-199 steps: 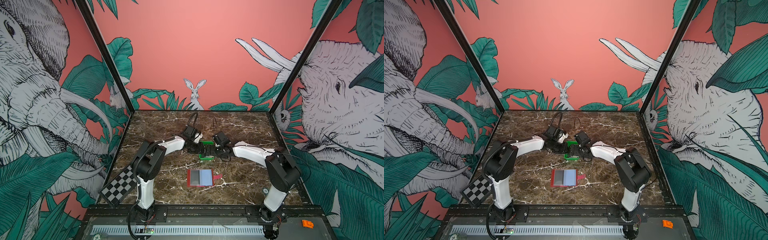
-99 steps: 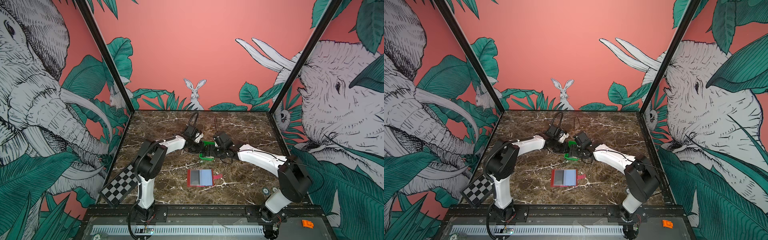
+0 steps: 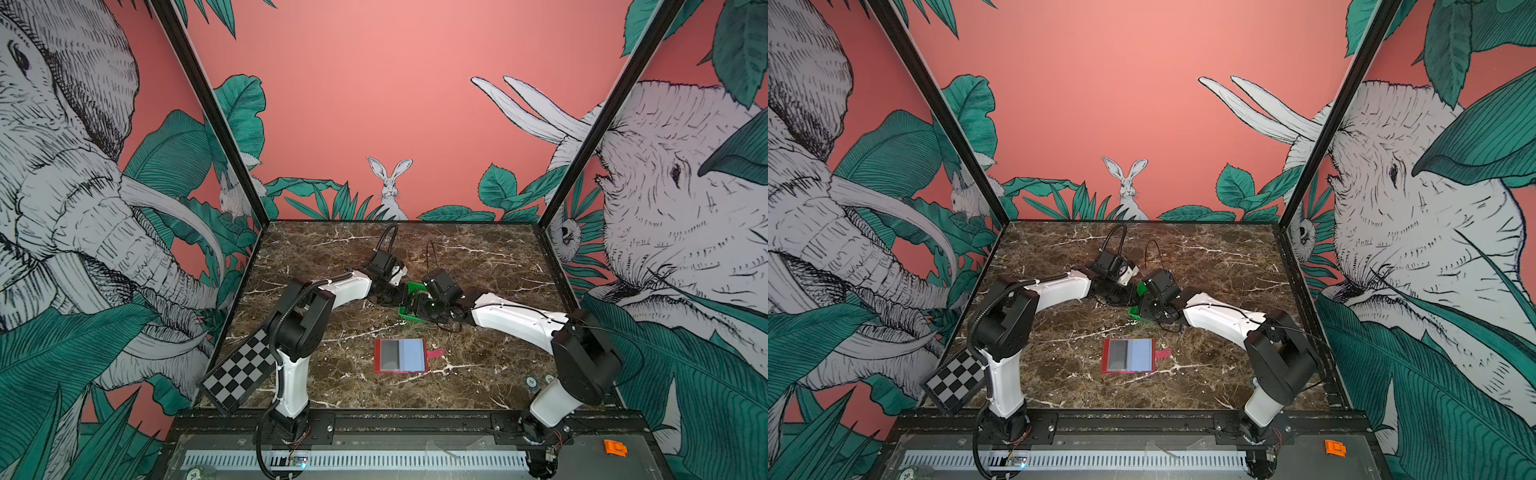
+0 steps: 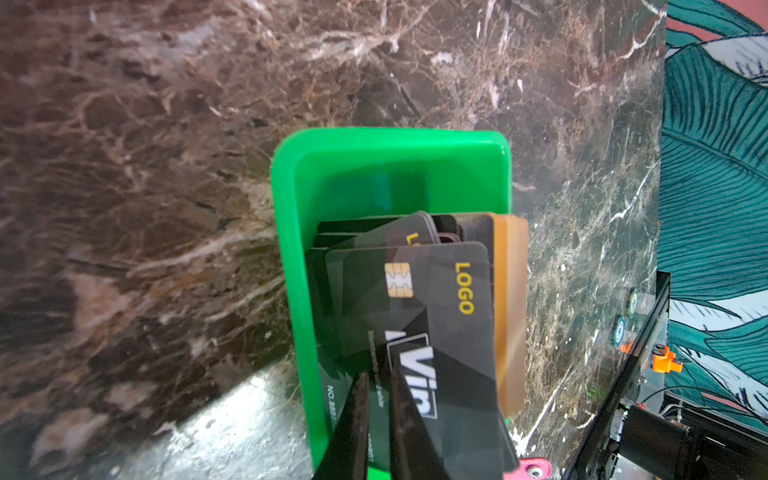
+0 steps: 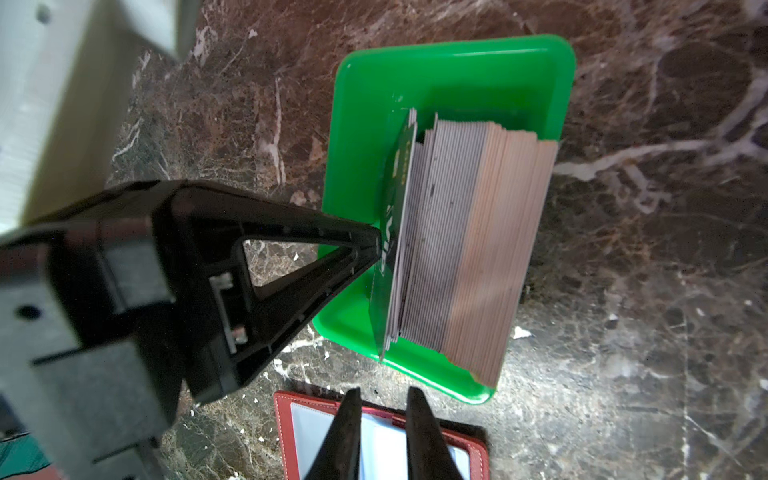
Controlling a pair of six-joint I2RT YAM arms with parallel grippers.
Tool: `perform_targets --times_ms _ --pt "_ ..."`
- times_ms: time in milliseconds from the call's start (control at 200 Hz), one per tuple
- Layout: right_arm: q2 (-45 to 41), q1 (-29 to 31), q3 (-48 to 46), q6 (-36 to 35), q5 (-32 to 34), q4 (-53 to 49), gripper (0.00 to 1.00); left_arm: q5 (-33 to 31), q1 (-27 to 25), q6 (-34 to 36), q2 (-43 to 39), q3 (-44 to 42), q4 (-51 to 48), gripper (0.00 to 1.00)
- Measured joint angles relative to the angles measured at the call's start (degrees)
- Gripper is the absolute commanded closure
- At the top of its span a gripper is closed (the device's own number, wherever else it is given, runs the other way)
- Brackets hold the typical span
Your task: Put the credit cards into the card holder
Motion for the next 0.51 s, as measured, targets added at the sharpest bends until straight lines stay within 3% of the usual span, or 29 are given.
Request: perform_targets --times_ms 505 --pt "3.02 0.24 0.22 2.36 -1.07 2.19 0.88 0.00 -0.07 -0.02 0.00 0.00 -0.02 0.86"
